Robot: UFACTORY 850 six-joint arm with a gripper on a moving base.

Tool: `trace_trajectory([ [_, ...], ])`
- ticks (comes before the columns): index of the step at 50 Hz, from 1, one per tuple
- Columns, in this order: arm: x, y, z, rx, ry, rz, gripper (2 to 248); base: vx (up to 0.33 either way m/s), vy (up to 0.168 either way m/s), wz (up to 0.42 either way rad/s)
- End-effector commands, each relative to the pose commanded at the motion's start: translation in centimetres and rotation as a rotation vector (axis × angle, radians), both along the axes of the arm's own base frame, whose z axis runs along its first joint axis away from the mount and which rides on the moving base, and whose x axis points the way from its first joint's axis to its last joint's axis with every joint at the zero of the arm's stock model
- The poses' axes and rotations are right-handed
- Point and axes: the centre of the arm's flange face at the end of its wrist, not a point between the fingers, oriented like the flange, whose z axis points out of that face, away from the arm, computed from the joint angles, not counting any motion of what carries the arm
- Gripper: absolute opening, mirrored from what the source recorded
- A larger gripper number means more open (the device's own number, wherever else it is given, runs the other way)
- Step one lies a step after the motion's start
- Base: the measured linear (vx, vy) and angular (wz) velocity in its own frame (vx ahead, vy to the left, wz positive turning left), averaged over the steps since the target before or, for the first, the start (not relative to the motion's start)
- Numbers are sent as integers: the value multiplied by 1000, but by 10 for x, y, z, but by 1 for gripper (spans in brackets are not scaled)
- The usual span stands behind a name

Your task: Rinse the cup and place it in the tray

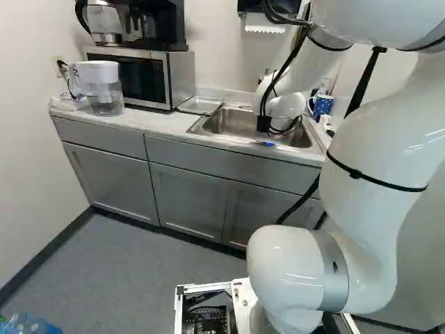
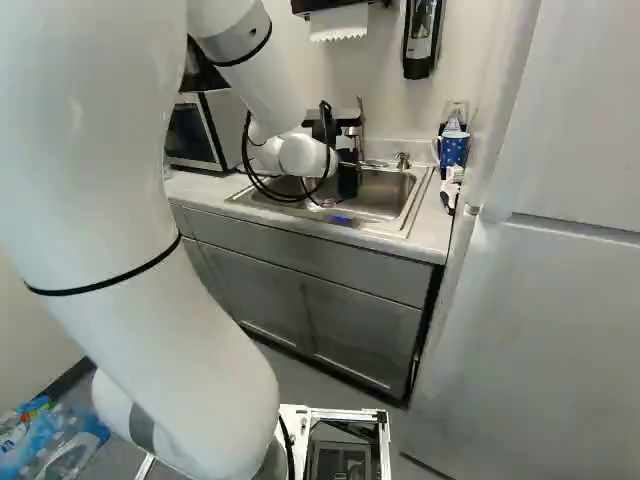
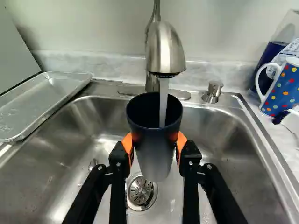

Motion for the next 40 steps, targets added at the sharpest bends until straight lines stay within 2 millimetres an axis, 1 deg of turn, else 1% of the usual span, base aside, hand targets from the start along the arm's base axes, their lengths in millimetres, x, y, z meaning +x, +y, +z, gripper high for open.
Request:
trace_trajectory([
  [40,0,0,0,0,0,0,111,0,0,0],
])
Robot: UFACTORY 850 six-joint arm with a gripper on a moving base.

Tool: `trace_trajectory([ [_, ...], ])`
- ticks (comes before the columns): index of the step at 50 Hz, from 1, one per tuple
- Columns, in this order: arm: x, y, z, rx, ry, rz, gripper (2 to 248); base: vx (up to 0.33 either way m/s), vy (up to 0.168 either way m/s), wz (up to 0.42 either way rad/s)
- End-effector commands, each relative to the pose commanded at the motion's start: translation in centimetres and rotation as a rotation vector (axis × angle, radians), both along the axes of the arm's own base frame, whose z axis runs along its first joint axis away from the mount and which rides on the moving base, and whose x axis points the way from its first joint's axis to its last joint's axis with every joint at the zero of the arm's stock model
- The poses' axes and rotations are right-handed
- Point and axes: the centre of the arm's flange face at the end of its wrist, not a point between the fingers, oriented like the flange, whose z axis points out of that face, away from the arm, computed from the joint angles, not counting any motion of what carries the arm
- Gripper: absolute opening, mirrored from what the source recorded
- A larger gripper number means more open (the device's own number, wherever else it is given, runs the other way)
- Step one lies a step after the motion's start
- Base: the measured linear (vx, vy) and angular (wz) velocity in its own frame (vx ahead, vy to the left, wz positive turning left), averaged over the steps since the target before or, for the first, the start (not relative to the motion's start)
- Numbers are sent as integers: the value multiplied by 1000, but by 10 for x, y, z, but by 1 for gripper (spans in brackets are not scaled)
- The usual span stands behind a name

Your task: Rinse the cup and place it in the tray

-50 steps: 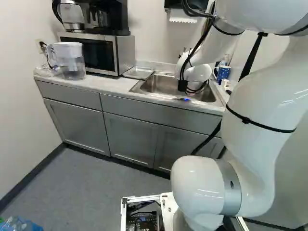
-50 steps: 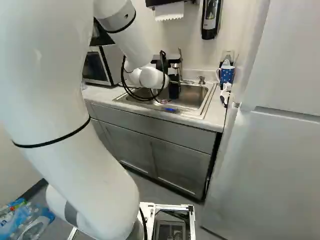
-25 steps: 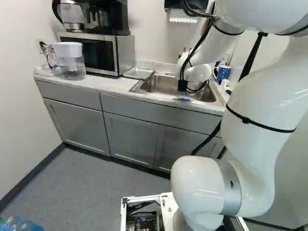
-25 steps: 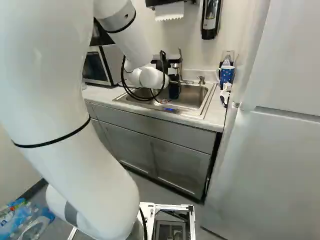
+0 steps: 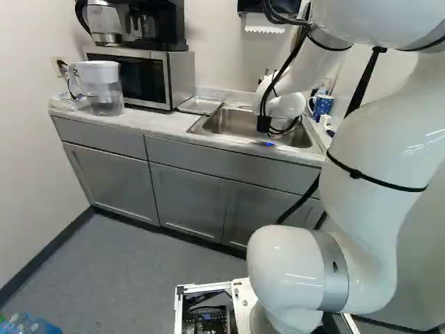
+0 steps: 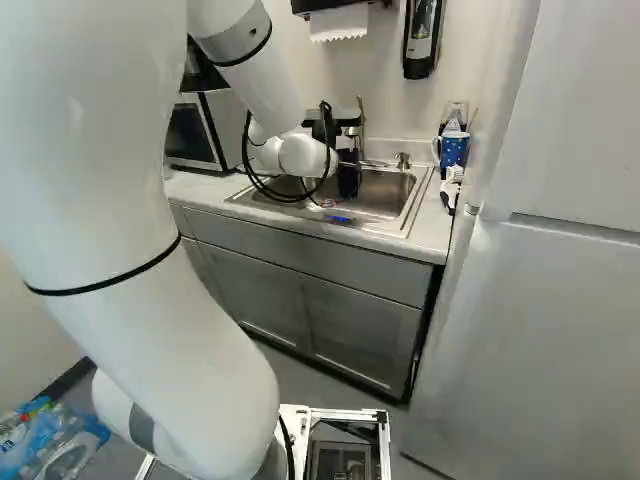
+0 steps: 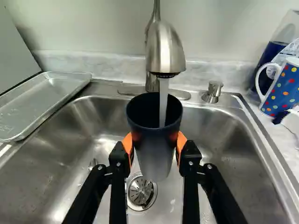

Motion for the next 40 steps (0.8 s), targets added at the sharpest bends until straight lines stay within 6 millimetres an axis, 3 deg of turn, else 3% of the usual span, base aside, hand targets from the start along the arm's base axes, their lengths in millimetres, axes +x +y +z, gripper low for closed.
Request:
trace_trajectory([
  [40,0,0,0,0,0,0,111,0,0,0],
])
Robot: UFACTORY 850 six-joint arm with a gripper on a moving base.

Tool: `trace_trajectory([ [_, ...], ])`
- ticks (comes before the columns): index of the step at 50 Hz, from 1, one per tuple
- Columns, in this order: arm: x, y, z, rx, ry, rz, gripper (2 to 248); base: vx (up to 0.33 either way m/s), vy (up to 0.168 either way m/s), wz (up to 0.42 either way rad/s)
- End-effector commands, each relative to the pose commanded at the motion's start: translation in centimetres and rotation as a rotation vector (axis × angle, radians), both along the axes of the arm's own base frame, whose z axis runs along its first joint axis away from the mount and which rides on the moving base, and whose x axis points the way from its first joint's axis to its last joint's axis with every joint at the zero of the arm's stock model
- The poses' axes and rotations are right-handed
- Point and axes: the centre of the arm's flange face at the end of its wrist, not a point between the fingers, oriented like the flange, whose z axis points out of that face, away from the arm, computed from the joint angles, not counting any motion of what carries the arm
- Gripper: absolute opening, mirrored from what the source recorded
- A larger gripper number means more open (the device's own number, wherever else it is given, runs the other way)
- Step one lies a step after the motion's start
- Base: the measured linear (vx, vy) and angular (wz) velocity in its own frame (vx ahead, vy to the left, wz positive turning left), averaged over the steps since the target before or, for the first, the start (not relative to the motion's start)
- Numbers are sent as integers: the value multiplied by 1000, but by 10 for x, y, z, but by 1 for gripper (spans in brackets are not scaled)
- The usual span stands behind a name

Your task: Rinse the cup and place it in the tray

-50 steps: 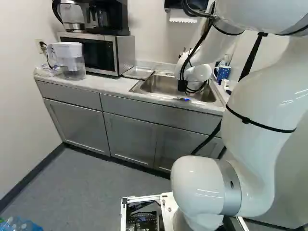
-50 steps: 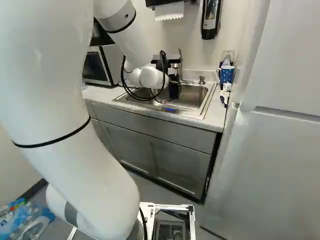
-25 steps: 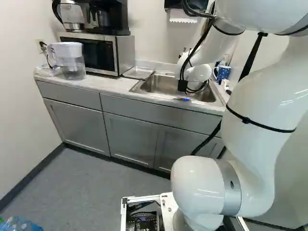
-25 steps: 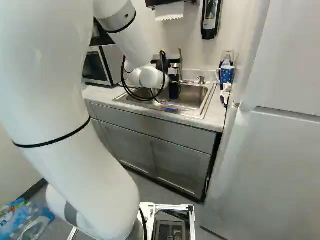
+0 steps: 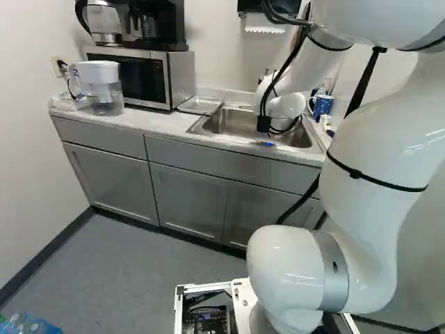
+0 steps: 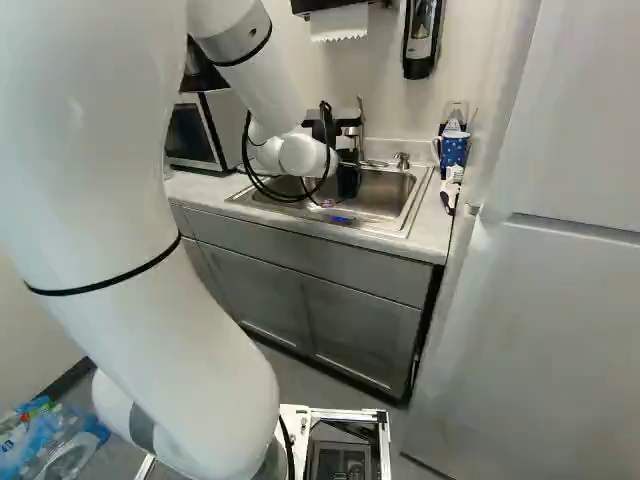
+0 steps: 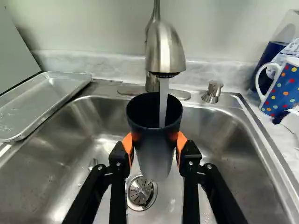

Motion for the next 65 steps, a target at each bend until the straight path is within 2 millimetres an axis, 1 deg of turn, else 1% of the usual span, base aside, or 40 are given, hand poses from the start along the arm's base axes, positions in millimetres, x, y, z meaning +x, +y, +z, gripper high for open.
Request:
trace_trajectory([
  [65,0,0,0,0,0,0,111,0,0,0],
])
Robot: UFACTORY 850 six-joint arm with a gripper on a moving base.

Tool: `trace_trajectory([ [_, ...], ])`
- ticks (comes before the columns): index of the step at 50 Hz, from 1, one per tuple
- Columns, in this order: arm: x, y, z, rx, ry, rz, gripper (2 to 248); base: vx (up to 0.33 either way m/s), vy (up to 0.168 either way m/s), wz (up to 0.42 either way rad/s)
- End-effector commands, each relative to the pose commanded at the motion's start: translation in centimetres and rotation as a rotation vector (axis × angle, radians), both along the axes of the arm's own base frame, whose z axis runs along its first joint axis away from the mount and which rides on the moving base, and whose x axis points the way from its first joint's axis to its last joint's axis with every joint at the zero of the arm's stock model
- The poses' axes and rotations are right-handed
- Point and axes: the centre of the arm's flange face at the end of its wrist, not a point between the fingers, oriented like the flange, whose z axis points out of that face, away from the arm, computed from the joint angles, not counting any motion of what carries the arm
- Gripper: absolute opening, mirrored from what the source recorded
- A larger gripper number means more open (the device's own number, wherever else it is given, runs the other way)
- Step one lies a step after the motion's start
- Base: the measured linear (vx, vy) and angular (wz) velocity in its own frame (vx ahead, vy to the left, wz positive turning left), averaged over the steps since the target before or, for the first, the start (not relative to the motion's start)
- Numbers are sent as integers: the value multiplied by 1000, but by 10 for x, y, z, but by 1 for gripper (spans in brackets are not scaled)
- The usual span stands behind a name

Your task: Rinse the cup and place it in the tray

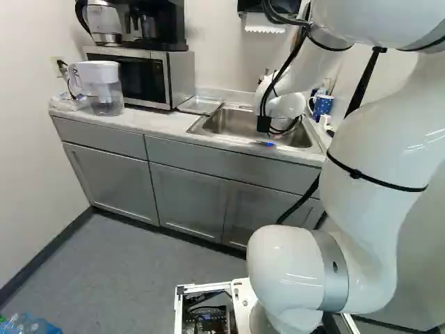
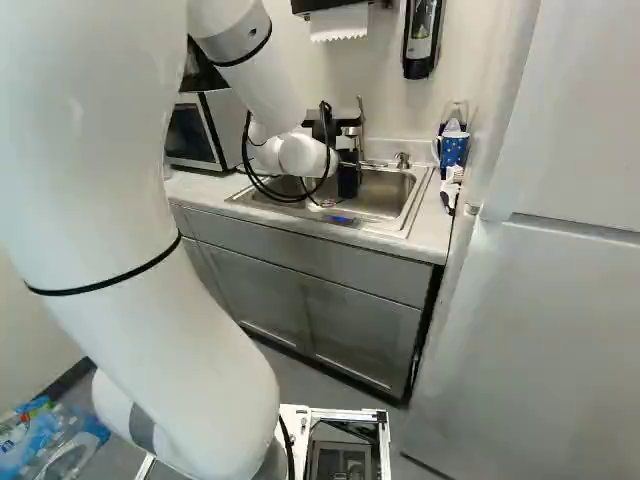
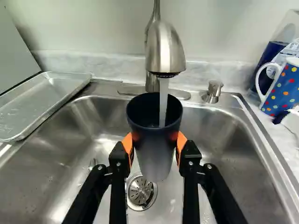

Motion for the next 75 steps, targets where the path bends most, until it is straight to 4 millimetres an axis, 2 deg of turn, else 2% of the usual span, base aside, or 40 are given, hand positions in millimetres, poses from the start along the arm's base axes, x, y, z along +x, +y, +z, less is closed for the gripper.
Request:
trace_trajectory([
  [75,0,0,0,0,0,0,111,0,0,0],
])
